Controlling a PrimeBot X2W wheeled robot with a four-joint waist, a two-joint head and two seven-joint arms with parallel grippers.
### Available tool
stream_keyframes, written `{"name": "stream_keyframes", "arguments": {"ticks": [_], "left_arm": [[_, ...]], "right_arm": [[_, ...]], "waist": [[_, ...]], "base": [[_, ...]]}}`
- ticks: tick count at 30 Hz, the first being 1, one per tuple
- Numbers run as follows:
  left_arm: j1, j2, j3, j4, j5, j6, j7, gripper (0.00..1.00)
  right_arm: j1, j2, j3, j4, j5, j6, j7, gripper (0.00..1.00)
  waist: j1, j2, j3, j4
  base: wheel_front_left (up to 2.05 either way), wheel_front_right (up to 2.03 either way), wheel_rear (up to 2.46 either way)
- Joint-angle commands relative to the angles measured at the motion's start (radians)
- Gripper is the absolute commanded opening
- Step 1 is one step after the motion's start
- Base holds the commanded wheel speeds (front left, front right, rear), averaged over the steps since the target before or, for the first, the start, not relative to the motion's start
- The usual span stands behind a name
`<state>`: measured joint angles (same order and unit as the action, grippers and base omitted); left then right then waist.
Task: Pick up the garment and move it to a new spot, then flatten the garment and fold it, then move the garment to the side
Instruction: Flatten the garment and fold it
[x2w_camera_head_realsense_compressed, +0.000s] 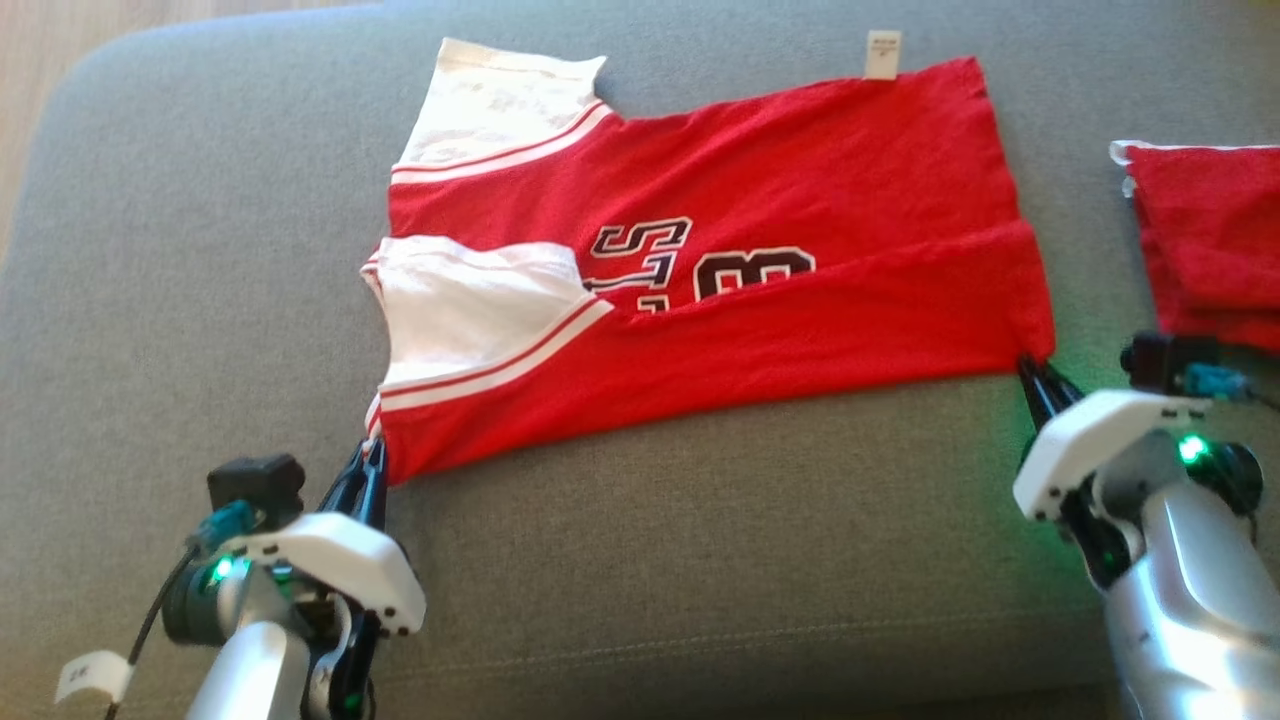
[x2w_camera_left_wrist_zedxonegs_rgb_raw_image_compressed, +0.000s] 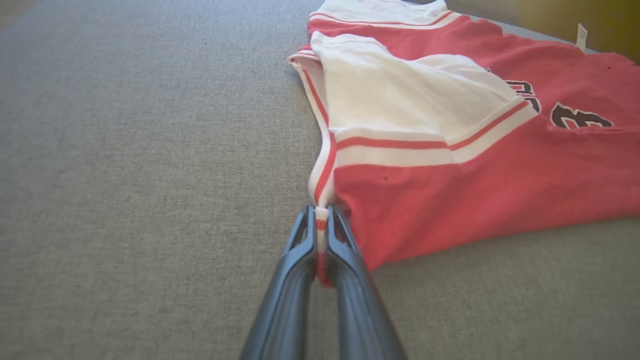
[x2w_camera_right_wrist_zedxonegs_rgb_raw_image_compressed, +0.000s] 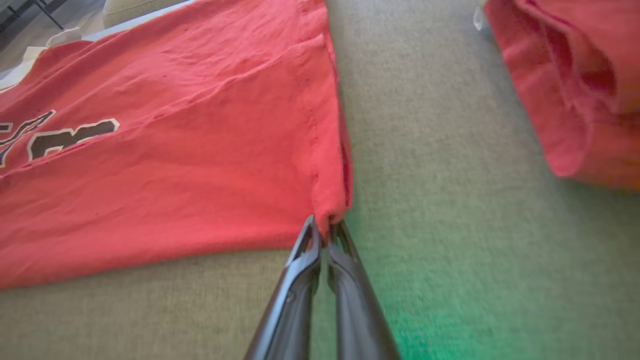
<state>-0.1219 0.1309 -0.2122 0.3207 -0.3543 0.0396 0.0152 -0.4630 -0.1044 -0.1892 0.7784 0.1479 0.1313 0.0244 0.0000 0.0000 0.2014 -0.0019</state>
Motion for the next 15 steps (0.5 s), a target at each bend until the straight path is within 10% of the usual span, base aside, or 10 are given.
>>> {"name": "stream_keyframes", "arguments": {"ticks": [1, 15], "left_arm": [[0.005, 0.034, 0.039, -0.041, 0.0, 0.006, 0.004, 0.0], [0.216, 0.084, 0.023, -0.271, -0.012, 0.048, 0.156, 0.0]], "right_arm": [[0.031, -0.028, 0.028, -0.049, 0.019, -0.001, 0.013, 0.0], [0.36, -0.153, 0.028, -0.428, 0.148, -0.001, 0.253, 0.0]], "waist": [[0.0, 0.0, -0.007, -0.006], [0.0, 0.0, -0.009, 0.0]], "base": [[0.0, 0.0, 0.0], [0.0, 0.0, 0.0]]}}
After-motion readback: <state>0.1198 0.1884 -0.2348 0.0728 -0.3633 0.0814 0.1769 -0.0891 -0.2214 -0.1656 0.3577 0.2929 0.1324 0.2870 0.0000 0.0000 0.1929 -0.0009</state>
